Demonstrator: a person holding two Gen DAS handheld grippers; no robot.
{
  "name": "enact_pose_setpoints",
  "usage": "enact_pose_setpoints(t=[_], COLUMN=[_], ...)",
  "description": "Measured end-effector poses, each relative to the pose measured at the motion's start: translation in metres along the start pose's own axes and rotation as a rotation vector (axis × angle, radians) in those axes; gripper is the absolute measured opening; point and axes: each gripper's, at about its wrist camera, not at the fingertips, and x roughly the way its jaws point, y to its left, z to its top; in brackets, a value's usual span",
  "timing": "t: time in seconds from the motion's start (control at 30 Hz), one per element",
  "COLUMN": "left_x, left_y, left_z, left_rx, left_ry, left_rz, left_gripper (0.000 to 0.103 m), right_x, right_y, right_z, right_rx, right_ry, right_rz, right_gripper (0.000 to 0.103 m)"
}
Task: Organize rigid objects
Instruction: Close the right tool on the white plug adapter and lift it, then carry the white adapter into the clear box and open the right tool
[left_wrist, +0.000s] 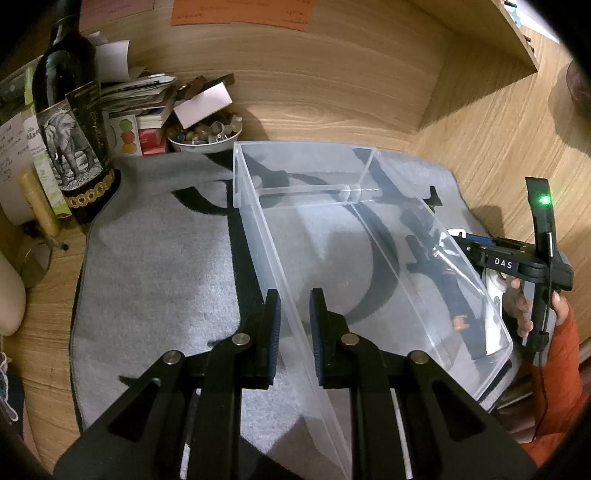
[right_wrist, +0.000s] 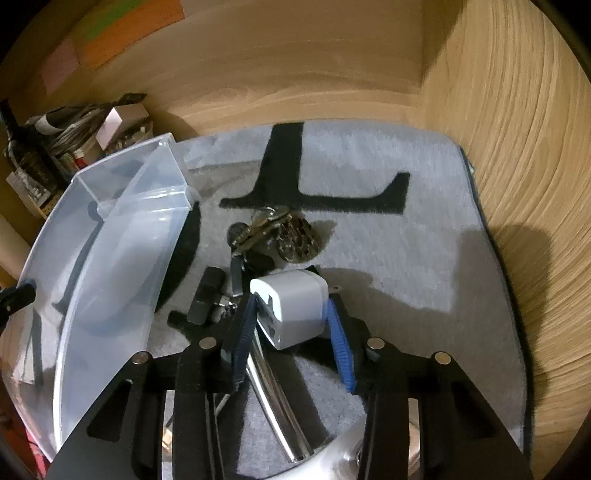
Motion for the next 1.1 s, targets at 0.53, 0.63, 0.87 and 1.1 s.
enact_pose_setpoints(t=[0.53,0.63,0.87,1.1], left_x=[0.001,0.002,0.003,0.003], left_y=[0.000,0.000,0.002,0.002], left_z=[0.000,0.001,0.002,0.001], left_rx=[0.013,0.013,0.011,0.014], left_ry=[-0.002,-0.003,-0.005,-0.014], left_rz=[0.007,0.005,0.000,-0.009], left_gripper=[0.016,0.016,0.016,0.016], right_x=[-0.070,-0.086,-0.099,-0.077], right_y=[0.034,0.052,0.094,0.130], right_z=[0.014,0.019,0.026,0.033], right_rx=[-0.094,-0.128,-0.210,-0.274], right_ry=[-0.220,-0.276,-0.330,-0.277], right_rz=[0.006,0.031,0.090,0.133], right_gripper=[0.035,0.035,0.035,0.035])
